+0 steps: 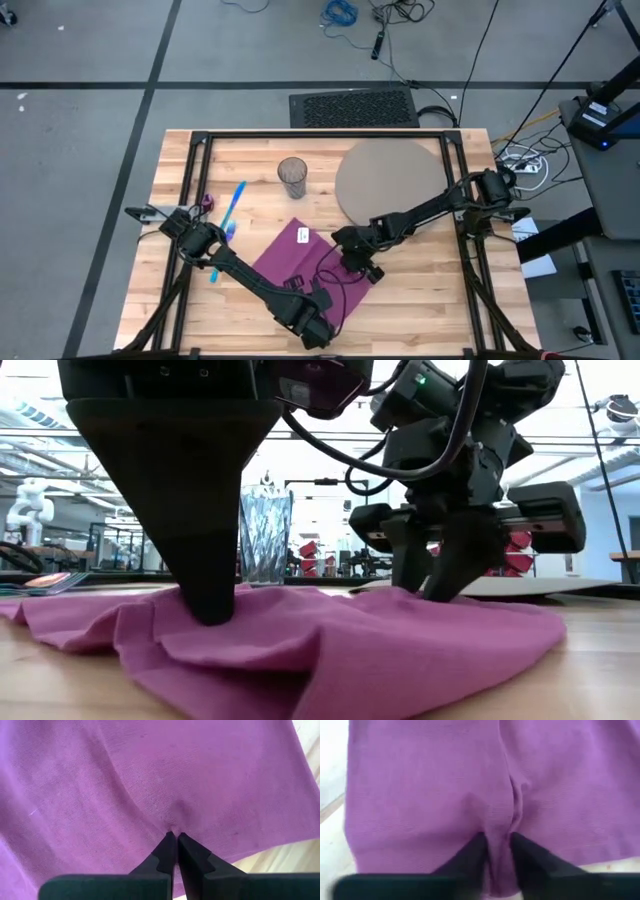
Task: Set table place
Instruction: Fold the pink table napkin
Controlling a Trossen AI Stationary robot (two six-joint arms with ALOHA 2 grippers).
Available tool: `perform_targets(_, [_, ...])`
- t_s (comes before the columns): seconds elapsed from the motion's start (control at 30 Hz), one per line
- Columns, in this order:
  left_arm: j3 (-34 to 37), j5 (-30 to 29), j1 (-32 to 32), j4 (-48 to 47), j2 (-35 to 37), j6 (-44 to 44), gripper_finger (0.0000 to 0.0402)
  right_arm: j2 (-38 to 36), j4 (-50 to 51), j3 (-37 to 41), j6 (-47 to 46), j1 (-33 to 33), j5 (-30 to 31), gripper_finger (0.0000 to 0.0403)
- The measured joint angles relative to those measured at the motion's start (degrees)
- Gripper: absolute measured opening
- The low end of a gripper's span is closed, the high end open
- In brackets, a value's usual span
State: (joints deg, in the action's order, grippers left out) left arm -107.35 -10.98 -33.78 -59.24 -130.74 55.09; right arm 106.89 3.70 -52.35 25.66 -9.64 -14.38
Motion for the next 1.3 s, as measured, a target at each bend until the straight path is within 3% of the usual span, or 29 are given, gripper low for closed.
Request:
perform_targets(0.07, [0.0,0.0,-0.11,0.0,0.0,0.0,0.0,0.04,0.21,-0.1,0.74,-0.3,0.56,0.0024])
perform_targets(0.13, [0.0,0.0,-0.16,0.0,0.0,0.0,0.0,0.04,0.28,-0.1,1.19,-0.86,1.43,0.0011])
perform_targets(0.43, [-0.07,-1.18,-0.9,-0.71,0.09,0.03,0.0,-1.65,3.88,-1.9,0.69,-3.43,4.77,0.0002])
perform_targets(0.57, [-2.06,-3.18,-1.2,-5.17,0.09,0.13,0.0,-4.5,8.76,-2.27,0.89,-4.19,5.55,0.0001])
perform_targets(0.93, [-14.28,-10.81,-1.99,-20.3,0.14,0.2,0.0,-16.87,16.43,-2.5,1.61,-6.92,13.24,0.0])
perform_targets(1.3, [-23.23,-16.47,-2.38,-29.42,0.15,-0.17,0.0,-28.78,19.86,-4.2,2.51,-7.35,16.21,0.0])
